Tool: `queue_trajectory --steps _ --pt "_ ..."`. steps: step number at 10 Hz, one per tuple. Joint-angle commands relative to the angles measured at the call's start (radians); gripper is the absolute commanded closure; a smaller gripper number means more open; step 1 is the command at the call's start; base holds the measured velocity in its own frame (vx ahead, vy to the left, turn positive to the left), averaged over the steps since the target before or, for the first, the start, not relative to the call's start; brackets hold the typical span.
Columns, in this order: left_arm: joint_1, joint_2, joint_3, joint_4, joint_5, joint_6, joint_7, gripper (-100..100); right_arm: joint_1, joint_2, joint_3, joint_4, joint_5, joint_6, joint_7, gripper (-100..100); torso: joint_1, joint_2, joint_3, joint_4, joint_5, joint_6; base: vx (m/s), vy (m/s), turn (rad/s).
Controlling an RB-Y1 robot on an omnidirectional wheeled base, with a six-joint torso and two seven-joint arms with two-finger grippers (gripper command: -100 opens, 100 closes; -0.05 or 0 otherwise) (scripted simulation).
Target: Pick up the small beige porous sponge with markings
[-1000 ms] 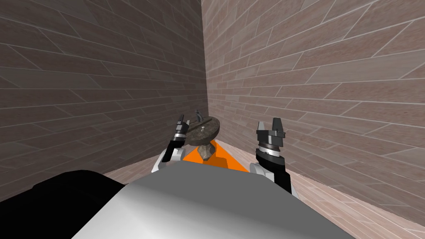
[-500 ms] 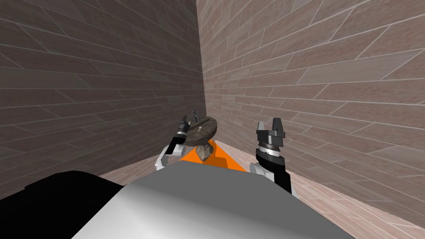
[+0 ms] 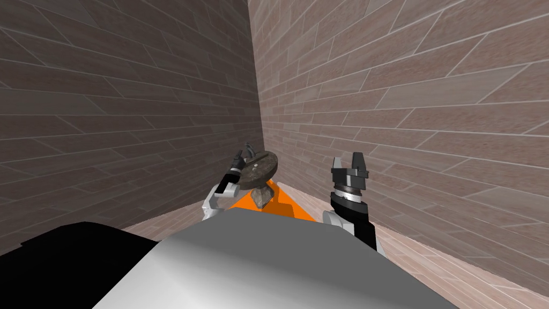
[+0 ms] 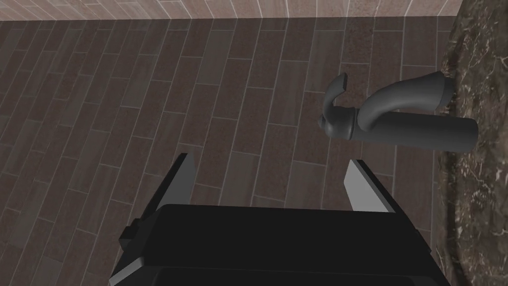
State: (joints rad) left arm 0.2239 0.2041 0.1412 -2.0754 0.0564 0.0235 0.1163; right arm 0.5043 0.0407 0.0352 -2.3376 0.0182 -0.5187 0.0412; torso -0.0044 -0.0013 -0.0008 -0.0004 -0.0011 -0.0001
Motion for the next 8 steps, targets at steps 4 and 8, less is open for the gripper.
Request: queue_trajectory --steps 4,8 --pt "-0.070 0.030 0.022 0.069 0.021 0.116 -0.005 -100 0.000 0.000 0.000 0.000 0.000 0.000 0.000 0 0.000 0.000 0.000 0.000 0.000 0.000 0.018 -0.072 -0.015" --pt "-0.135 0.063 0.044 0.138 0.045 0.226 -0.006 -100 0.000 0.000 0.000 0.000 0.000 0.000 0.000 0 0.000 -0.001 0.000 0.000 0.000 0.000 0.025 -0.068 -0.008"
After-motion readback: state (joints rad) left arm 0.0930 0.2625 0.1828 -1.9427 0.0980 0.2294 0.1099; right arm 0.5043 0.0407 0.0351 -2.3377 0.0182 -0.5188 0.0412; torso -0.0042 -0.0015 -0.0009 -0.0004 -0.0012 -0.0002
